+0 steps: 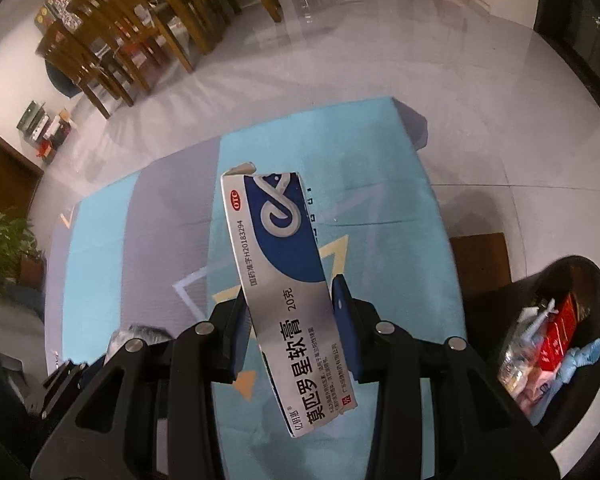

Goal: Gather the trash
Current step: 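Carry the dark plastic bag and ointment box over the black bin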

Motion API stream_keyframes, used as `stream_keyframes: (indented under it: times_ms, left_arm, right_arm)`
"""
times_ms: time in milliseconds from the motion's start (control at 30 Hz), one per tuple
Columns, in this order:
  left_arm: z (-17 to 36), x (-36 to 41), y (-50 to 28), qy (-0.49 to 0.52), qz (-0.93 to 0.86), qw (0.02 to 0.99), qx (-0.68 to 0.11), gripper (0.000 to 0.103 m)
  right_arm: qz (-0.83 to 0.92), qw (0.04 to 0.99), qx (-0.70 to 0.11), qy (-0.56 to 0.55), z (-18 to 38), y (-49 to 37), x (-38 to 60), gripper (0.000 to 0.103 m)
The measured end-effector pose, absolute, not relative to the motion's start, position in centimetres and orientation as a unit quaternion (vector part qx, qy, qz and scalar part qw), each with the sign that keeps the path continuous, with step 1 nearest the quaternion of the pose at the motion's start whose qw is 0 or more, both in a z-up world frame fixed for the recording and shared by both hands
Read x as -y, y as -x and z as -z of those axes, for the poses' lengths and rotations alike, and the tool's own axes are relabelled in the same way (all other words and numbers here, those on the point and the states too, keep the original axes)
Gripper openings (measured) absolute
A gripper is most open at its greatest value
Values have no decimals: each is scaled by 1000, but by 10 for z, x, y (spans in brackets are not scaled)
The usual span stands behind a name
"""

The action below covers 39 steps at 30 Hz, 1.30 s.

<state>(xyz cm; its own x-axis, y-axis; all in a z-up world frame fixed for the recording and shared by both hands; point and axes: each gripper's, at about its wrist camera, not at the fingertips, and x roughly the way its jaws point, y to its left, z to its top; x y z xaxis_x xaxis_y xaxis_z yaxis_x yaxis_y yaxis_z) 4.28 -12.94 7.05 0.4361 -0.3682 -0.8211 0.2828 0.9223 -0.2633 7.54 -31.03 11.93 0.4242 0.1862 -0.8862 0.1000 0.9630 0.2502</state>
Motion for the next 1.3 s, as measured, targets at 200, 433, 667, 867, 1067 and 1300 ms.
stream_keyframes:
  times_ms: [200, 433, 667, 867, 1067, 1300]
  left_arm:
    - [-79, 138, -38, 37, 198, 856, -477, 57]
    - [-88, 156, -35, 27, 211, 859, -465, 57]
    - [-114, 192, -36, 16, 224, 870, -438, 57]
    - [-119, 247, -33, 1, 249, 863, -439, 57]
    - [-120, 304, -19, -37, 282, 855, -433, 57]
    - [-96, 360, -9, -61, 316, 829, -457, 57]
  right_arm:
    - [-2, 837, -518, -176, -126, -41, 333, 39]
    - [53, 864, -453, -215, -158, -3, 367, 39]
    - [89, 880, -406, -231, -178, 16, 401, 39]
    - [143, 882, -373, -250, -186, 44, 445, 40]
    - [207, 861, -374, -274, -173, 64, 488, 40]
    - [228, 839, -387, -306, -157, 73, 521, 40]
